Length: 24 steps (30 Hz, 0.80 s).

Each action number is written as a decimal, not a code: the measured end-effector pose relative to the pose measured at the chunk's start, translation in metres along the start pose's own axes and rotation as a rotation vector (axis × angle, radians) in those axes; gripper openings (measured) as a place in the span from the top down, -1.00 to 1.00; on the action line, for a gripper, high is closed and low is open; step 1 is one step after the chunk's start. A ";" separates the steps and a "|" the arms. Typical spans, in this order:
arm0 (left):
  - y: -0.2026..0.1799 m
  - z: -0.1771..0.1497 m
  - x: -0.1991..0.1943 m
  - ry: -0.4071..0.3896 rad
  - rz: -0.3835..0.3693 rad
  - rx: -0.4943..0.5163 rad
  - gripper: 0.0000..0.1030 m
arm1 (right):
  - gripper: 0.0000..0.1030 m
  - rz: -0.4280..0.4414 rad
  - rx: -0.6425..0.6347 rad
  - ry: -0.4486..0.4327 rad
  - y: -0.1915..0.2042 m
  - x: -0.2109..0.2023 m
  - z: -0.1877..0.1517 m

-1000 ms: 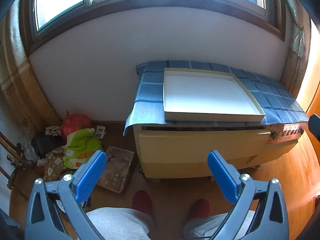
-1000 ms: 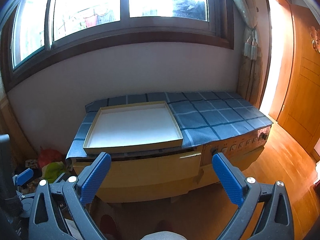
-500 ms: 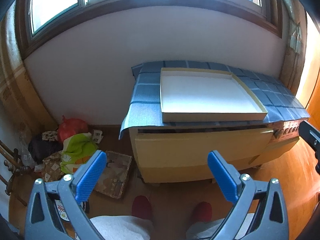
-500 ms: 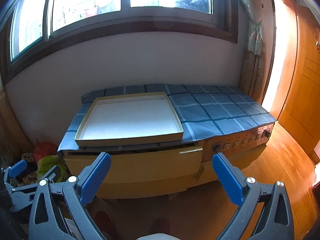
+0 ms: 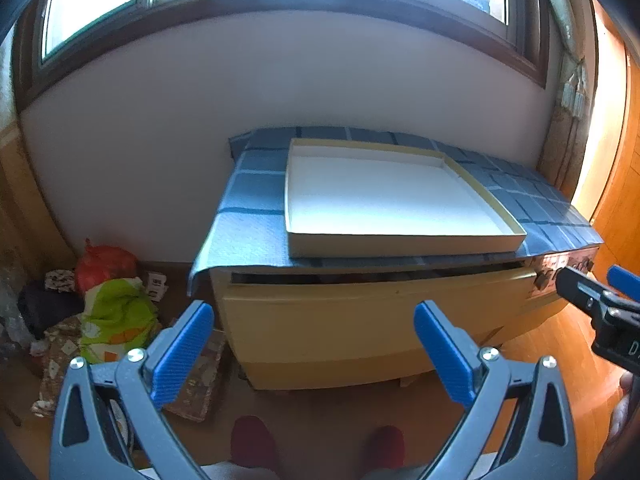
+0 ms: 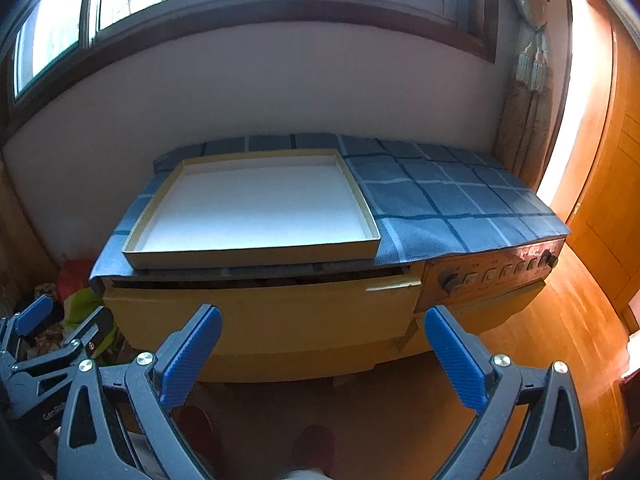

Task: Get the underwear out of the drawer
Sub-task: 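Move both tools toward the drawer front below the white tray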

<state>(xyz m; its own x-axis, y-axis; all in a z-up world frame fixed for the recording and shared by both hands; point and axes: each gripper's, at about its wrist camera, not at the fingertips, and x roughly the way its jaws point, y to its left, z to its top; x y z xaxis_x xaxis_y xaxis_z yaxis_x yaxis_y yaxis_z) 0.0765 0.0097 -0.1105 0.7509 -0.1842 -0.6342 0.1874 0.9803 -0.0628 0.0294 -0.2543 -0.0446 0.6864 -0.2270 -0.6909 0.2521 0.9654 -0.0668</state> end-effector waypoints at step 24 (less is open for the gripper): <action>-0.011 0.006 0.087 0.022 0.091 -0.032 -0.99 | -0.99 0.010 -0.028 0.088 0.012 0.090 0.003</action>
<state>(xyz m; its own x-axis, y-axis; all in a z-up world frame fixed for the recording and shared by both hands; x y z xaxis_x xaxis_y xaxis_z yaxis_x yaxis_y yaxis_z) 0.1439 -0.0173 -0.1605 0.7495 -0.0926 -0.6555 0.0979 0.9948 -0.0286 0.0957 -0.2630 -0.1055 0.6261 -0.2066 -0.7519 0.2256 0.9710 -0.0789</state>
